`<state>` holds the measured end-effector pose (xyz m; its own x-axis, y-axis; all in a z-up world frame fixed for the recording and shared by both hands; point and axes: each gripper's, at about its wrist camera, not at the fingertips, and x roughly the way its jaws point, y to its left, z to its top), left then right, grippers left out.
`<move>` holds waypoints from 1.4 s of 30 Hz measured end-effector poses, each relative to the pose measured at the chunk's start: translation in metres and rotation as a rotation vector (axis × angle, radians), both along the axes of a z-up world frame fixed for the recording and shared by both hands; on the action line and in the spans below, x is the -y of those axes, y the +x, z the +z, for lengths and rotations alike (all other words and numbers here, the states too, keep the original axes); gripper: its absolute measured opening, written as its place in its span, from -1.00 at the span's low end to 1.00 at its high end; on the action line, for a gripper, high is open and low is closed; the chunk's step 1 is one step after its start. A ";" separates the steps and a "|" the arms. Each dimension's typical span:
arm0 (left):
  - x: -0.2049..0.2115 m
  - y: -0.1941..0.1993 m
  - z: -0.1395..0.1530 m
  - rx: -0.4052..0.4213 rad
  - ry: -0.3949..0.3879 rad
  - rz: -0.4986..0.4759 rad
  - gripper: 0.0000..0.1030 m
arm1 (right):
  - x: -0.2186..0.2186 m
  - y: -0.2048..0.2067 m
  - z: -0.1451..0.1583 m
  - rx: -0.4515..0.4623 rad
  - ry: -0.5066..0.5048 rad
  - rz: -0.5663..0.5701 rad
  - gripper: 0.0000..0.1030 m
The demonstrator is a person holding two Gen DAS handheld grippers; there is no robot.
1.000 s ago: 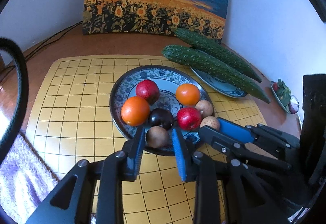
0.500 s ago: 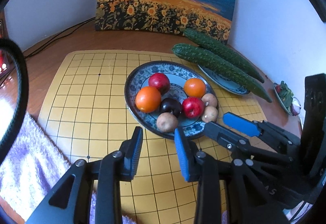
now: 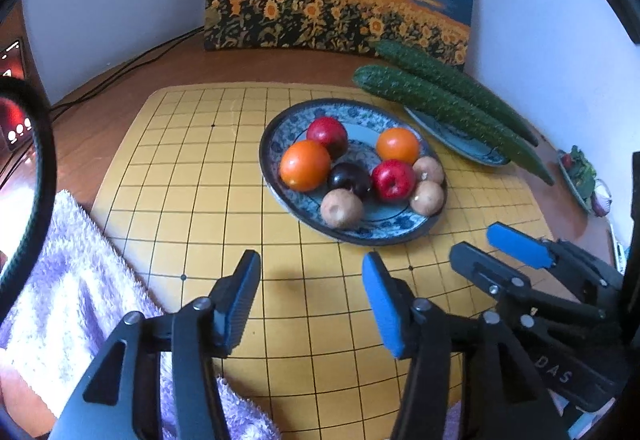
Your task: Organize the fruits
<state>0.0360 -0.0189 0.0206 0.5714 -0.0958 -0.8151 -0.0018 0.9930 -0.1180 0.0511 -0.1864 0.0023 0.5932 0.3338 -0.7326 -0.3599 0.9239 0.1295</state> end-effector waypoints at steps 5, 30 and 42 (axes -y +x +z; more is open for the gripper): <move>0.004 0.000 -0.007 -0.020 0.025 0.005 0.10 | 0.002 0.002 -0.007 -0.001 -0.037 -0.020 0.01; 0.014 0.000 -0.012 0.024 0.110 0.019 0.31 | -0.001 0.004 -0.015 0.012 -0.110 -0.070 0.16; 0.013 0.001 -0.012 0.025 0.114 0.026 0.31 | -0.003 0.003 -0.016 0.011 -0.114 -0.062 0.25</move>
<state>0.0375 -0.0318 0.0088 0.5927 0.0119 -0.8053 -0.0266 0.9996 -0.0048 0.0544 -0.1837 -0.0136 0.6187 0.2111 -0.7567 -0.3024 0.9530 0.0186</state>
